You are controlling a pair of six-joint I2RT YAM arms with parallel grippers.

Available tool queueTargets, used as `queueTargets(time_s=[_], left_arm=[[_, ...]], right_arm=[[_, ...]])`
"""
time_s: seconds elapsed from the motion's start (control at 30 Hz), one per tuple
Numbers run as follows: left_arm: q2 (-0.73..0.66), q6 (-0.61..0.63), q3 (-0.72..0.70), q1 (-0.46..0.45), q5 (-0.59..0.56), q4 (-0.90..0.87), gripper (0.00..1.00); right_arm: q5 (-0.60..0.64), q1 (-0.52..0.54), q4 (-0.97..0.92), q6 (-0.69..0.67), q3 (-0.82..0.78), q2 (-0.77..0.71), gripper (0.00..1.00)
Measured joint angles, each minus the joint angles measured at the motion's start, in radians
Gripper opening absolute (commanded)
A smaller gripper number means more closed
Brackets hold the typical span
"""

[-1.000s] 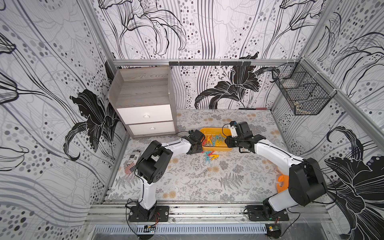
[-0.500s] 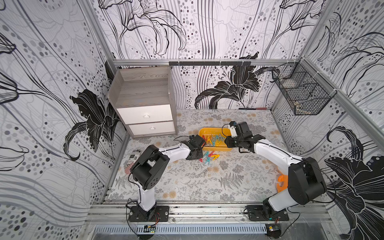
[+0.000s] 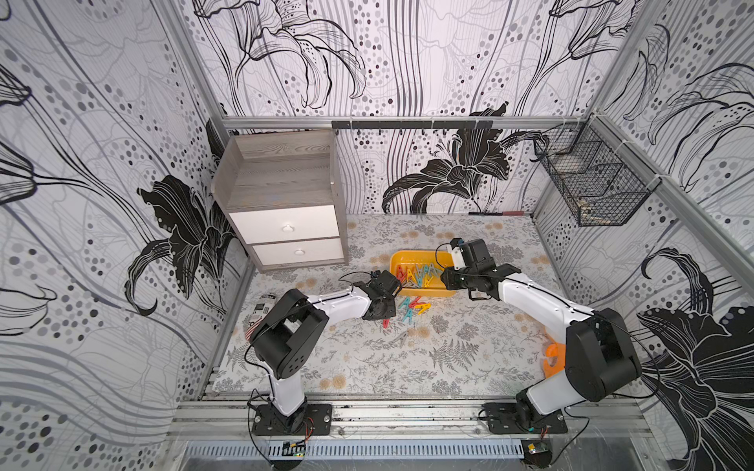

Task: Put the clothespins into the storage box
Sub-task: Pick up the clothespin from the center of the board, then place the clothespin in the storage box.

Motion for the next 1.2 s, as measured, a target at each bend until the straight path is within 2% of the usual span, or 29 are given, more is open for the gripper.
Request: queueTargets(time_s=[0.17, 0.47, 0.73, 0.83, 1.0, 1.2], left_arm=[[0.001, 0.000, 0.000, -0.003, 0.000, 0.002, 0.05], [-0.030, 0.003, 0.023, -0.003, -0.003, -0.052, 0.04], [-0.068, 0.043, 0.300, -0.003, -0.031, -0.138, 0.05], [-0.019, 0.061, 0.435, -0.003, -0.048, -0.153, 0.05], [0.155, 0.082, 0.608, 0.006, -0.073, -0.158, 0.05], [0.353, 0.100, 0.698, 0.022, -0.125, -0.194, 0.05]], right_arm=[[0.000, 0.000, 0.000, 0.000, 0.000, 0.000, 0.31], [0.000, 0.000, 0.000, 0.000, 0.000, 0.000, 0.31], [0.002, 0.000, 0.000, 0.000, 0.011, 0.000, 0.31], [0.004, 0.000, 0.000, 0.000, 0.015, 0.000, 0.31], [0.005, 0.000, -0.001, 0.000, 0.015, 0.000, 0.31], [0.005, 0.000, -0.008, 0.000, 0.015, -0.006, 0.31]])
